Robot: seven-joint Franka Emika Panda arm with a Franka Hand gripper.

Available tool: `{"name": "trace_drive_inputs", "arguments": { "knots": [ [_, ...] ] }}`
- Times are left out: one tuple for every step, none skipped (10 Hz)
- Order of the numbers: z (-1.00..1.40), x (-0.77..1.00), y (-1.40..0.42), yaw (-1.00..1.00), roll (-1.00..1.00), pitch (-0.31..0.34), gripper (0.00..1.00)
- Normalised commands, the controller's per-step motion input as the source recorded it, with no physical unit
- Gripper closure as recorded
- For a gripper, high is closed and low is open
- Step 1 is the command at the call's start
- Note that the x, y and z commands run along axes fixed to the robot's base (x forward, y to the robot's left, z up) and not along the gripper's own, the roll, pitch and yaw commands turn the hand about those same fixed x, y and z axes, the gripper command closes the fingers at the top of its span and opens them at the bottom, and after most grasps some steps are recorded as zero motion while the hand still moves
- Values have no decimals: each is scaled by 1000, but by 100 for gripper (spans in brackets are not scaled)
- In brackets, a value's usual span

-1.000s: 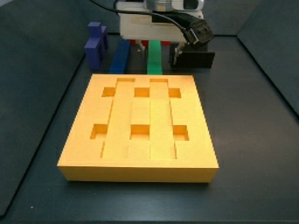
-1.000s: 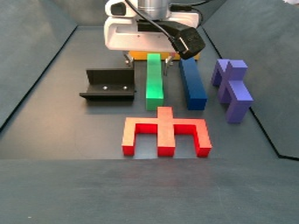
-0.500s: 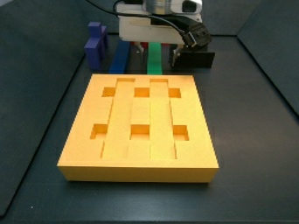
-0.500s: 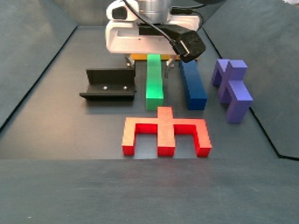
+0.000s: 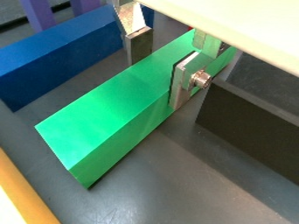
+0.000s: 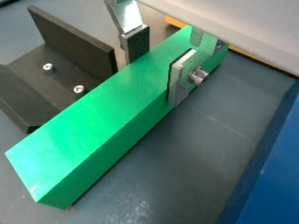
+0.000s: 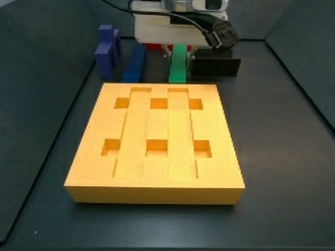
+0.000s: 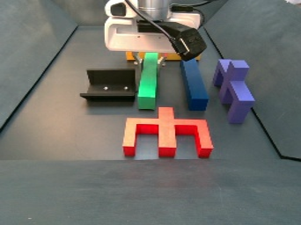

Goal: Pick up the green object. Move up. Move to above the board. Insert the green object.
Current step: Pick up the green object, then move up.

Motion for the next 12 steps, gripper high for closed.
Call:
{"name": "trace_drive_inputs", "arguments": {
  "knots": [
    [0,0,0,0,0,0,100],
    [0,0,0,0,0,0,100],
    [0,0,0,0,0,0,100],
    [0,0,0,0,0,0,100],
    [0,0,0,0,0,0,100],
    [0,0,0,0,0,0,100],
    [0,0,0,0,0,0,100],
    [0,0,0,0,0,0,100],
    [0,0,0,0,0,0,100],
    [0,0,0,0,0,0,100],
    [0,0,0,0,0,0,100],
    [833,0,0,0,0,0,100]
  ]
}}
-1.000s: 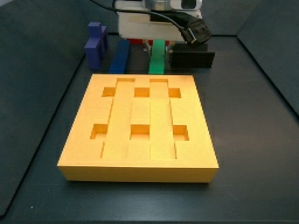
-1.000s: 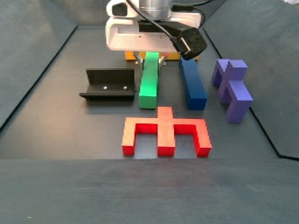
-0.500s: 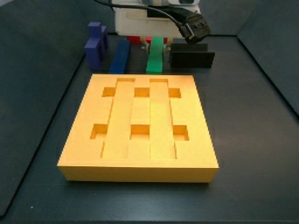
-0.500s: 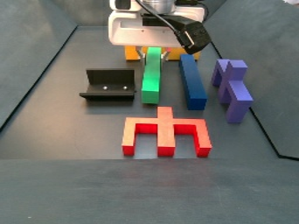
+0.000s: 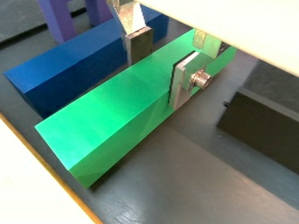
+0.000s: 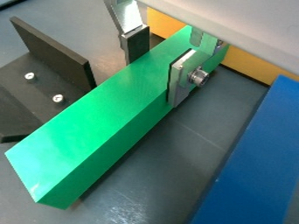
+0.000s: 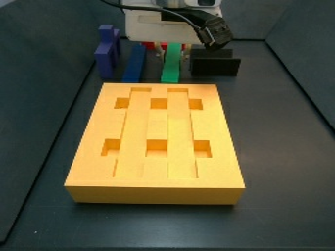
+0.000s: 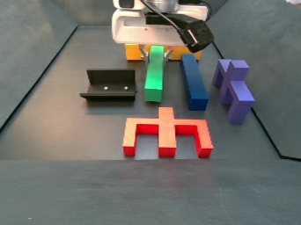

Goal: Pick up the green object. Move up. Move to above the board. Insert the green object.
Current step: Move up, then move to above the board.

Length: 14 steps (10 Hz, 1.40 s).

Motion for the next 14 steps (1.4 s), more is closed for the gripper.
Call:
{"name": "trace_drive_inputs", "arguments": {
  "knots": [
    [834,61,26,-24,2,-17,100],
    [605,18,20,-31,4,4,100],
    [201,27,20,-17,4,-18,100],
    [1400,0,0,0,0,0,100],
    [1400,-29,0,5,1,41,100],
    [1400,-39,0,2,4,36,100],
    [1400,-2,3,0,11,16,100],
    [1400,14,2,1,12,47,100],
    [1400,1,3,0,14,62,100],
    [738,26,-1,1,12,56,100],
    [374,41,-1,0,13,61,100],
    [174,46,-3,1,11,57,100],
    [299,-169,-1400,247,58,323,100],
    [276,-175,-1400,242,65,314,100]
  ]
}}
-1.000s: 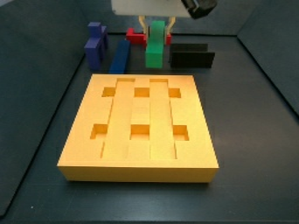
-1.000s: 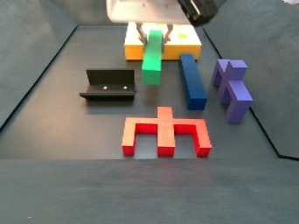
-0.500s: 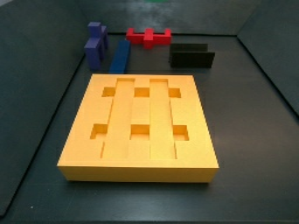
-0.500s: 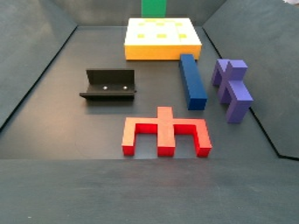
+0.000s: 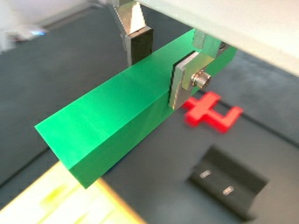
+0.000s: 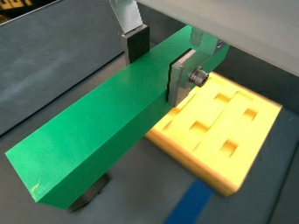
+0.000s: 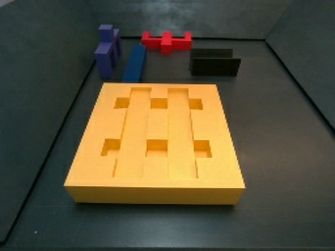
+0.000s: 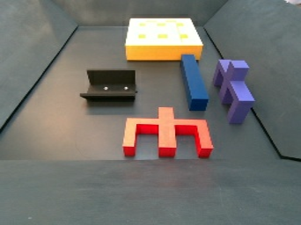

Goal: Pick up the green object. Move up. Move to above the board. Insert the green object.
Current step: Move to above the board, then insert the green object.

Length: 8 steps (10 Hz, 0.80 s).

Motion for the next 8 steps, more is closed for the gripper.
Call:
{"name": "trace_drive_inputs", "arguments": {
  "knots": [
    [283,-158,-1400,160,89,228,100],
    [282,-139,-1400,70,31,166,100],
    [289,-124,-1400,46,31,136,100],
    [296,-89,-1400,34,20,126,100],
    [139,-5,-633,23,12,133,100],
    [45,53,-190,17,7,138,100],
    [-26,11,0,0,-16,0,100],
    [-534,0,-60,-100,-110,-63,100]
  ]
}}
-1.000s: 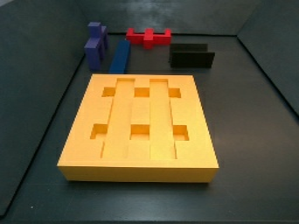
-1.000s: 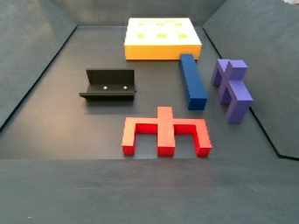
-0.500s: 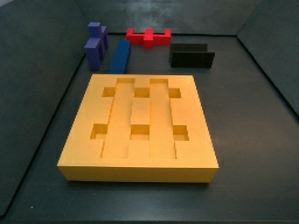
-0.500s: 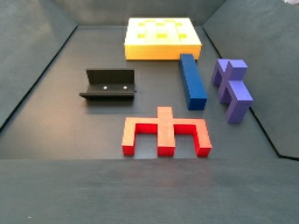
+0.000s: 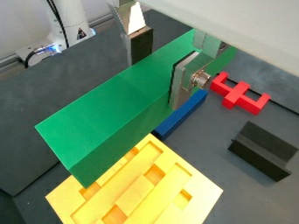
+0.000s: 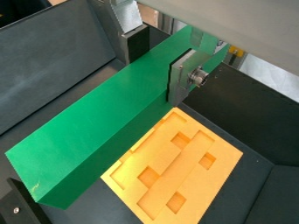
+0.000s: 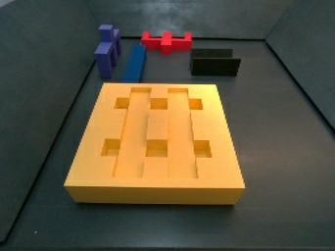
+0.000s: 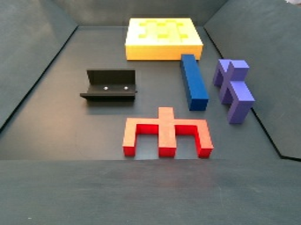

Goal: Pick up the green object. Move up. Move to above the board. Insert the green object.
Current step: Insert the green object.

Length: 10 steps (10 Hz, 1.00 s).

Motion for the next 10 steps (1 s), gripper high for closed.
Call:
{"name": "trace_drive_inputs", "arguments": {
  "knots": [
    [-1000,66,-34,-94,0,0,100],
    [-1000,109,-14,-43,13,0,100],
    [-1000,83,-43,-46,14,0,100],
    [-1000,149,-257,-97,4,0,100],
    [-1000,131,-309,-57,13,0,100],
    [-1000,26,-400,0,59,-11,100],
    [-1000,23,-329,0,160,-6,100],
    [-897,0,-269,0,233,0,100],
    [-934,-266,-117,117,227,-34,100],
    [-966,-311,-57,86,154,-110,100]
  ]
}}
